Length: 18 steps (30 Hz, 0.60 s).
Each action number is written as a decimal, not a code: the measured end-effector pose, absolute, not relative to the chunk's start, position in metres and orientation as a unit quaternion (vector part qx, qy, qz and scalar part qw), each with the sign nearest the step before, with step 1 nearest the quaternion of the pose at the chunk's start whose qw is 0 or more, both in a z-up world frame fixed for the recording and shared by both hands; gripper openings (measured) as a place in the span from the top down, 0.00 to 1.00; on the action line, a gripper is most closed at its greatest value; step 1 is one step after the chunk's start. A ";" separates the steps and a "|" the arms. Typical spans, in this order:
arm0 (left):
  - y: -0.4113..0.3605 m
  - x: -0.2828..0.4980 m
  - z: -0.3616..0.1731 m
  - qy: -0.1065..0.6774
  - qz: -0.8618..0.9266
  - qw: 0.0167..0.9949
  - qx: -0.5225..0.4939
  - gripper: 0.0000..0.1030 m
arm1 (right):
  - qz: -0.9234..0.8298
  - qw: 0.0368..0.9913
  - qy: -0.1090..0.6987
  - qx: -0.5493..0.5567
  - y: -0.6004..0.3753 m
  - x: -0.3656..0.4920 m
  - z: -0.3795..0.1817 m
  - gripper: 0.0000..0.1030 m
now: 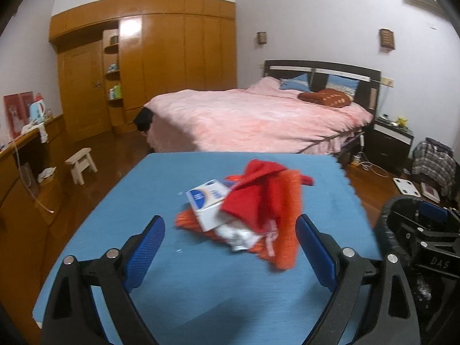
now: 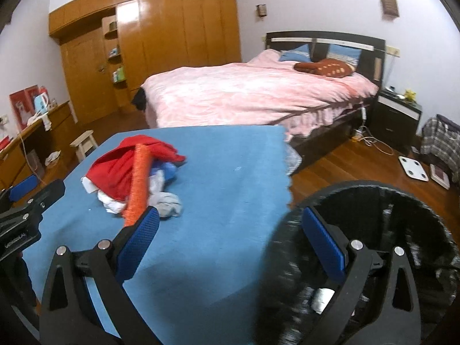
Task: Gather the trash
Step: 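Grasp the orange mesh strip with the right tool and lift it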
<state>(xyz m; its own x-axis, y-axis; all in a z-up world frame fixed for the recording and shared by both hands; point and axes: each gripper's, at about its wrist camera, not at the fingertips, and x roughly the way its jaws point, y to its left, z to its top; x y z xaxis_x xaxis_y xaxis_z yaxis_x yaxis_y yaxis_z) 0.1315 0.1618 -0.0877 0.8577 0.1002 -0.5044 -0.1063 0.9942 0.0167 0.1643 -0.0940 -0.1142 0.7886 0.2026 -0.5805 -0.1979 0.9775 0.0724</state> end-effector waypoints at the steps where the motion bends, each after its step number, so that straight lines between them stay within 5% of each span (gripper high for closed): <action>1: 0.168 0.132 -0.090 0.262 0.060 0.963 -0.006 0.12 | 0.111 0.944 0.310 0.004 -0.087 0.167 -0.117 0.06; 10: 0.194 0.137 -0.104 0.272 0.087 0.958 -0.002 0.12 | 0.140 0.934 0.327 -0.009 -0.037 0.192 -0.136 0.11; 18: 0.206 0.143 -0.116 0.282 0.094 0.955 -0.006 0.12 | 0.164 0.922 0.351 -0.014 -0.006 0.212 -0.150 0.31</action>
<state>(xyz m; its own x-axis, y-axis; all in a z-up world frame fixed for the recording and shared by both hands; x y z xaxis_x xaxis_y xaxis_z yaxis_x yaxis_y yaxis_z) 0.1425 0.2064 -0.1162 0.8227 0.1772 -0.5401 -0.1836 0.9821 0.0425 0.2124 -0.0065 -0.1500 0.7002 0.2928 -0.6512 -0.3120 0.9458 0.0898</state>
